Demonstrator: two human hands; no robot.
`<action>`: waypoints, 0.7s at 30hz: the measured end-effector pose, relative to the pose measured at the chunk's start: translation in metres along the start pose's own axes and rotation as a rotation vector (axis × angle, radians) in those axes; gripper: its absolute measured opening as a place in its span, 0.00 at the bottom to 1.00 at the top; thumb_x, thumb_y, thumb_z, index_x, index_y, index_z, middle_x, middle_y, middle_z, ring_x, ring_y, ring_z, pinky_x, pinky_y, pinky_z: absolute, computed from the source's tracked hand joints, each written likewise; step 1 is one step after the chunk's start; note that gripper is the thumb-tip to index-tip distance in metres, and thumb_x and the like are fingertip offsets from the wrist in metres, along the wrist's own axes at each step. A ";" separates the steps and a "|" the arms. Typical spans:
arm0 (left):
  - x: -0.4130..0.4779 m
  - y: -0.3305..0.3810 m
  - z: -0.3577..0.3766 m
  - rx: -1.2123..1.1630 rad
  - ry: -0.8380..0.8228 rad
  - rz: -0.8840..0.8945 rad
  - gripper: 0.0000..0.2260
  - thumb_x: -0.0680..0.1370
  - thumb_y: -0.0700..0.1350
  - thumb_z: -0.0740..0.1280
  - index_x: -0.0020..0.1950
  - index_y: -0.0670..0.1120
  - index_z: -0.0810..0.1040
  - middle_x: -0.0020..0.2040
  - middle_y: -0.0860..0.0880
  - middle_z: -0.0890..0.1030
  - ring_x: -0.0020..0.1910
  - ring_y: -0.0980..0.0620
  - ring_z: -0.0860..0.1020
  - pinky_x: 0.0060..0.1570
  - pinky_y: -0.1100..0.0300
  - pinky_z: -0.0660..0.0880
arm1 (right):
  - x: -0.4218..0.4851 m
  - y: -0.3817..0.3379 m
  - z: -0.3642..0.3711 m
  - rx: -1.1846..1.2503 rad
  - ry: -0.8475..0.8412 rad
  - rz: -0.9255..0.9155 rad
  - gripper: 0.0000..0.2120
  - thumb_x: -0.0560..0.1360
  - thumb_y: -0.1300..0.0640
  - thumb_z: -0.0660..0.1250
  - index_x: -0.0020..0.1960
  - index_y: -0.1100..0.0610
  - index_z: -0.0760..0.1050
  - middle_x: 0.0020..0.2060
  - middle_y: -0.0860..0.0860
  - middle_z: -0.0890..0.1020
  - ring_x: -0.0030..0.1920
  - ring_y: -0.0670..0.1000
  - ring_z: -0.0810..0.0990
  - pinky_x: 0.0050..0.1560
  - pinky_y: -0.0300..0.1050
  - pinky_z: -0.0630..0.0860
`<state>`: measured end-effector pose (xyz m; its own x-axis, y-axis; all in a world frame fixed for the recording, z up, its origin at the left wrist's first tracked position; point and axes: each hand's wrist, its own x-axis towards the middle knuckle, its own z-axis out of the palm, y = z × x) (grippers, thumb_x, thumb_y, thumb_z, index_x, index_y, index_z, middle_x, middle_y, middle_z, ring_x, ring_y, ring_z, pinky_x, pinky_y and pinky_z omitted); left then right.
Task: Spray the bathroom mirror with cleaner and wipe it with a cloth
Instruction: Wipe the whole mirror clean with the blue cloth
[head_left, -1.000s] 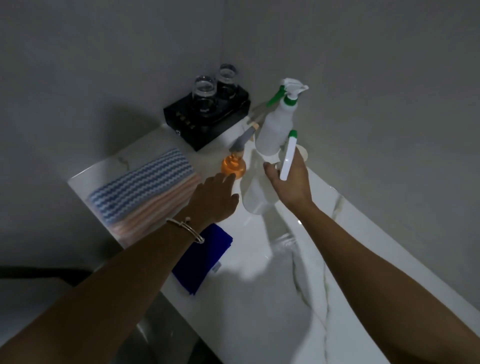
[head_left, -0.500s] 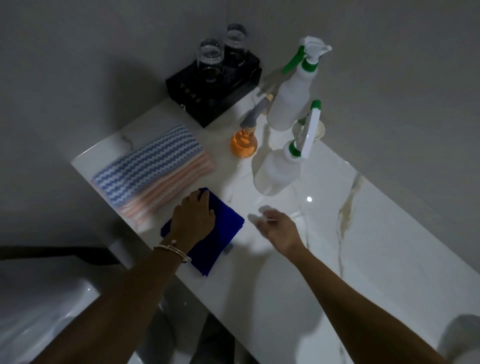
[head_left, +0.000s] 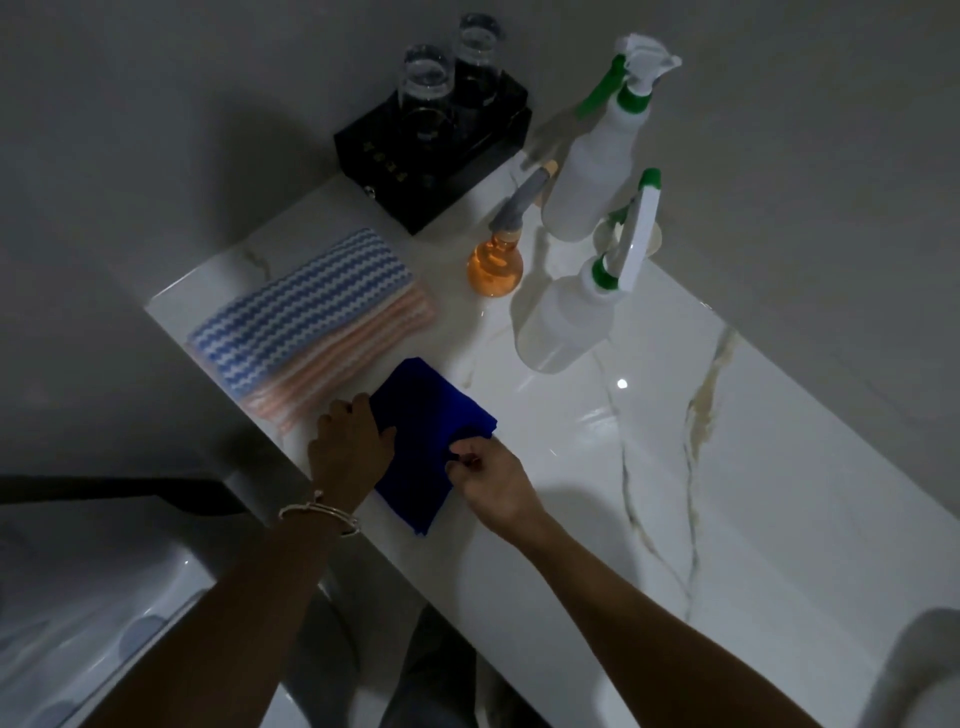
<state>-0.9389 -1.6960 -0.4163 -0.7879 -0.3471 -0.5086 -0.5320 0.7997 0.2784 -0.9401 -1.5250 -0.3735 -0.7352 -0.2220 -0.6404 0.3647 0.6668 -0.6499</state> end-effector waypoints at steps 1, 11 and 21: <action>0.002 -0.002 0.000 -0.074 -0.038 -0.022 0.22 0.77 0.50 0.65 0.66 0.39 0.67 0.60 0.38 0.72 0.57 0.38 0.73 0.52 0.47 0.74 | -0.003 -0.001 0.002 0.021 -0.005 -0.001 0.12 0.78 0.60 0.64 0.61 0.59 0.75 0.56 0.52 0.75 0.53 0.49 0.76 0.56 0.36 0.72; -0.048 0.068 -0.020 -0.369 -0.167 0.169 0.07 0.77 0.46 0.64 0.52 0.45 0.69 0.40 0.51 0.74 0.38 0.53 0.75 0.36 0.60 0.70 | -0.022 -0.009 -0.014 0.696 0.012 0.183 0.09 0.81 0.45 0.58 0.53 0.48 0.73 0.47 0.48 0.80 0.46 0.46 0.78 0.54 0.42 0.75; -0.159 0.155 0.034 -0.123 -0.399 0.682 0.04 0.76 0.45 0.63 0.49 0.46 0.74 0.46 0.51 0.75 0.44 0.52 0.76 0.46 0.59 0.75 | -0.102 0.085 -0.072 1.425 0.210 0.203 0.35 0.77 0.35 0.53 0.62 0.65 0.76 0.56 0.64 0.81 0.59 0.61 0.79 0.63 0.55 0.73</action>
<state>-0.8855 -1.5006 -0.3204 -0.7940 0.4190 -0.4405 -0.0213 0.7049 0.7090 -0.8754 -1.3944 -0.3340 -0.6258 -0.0226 -0.7797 0.6252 -0.6122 -0.4841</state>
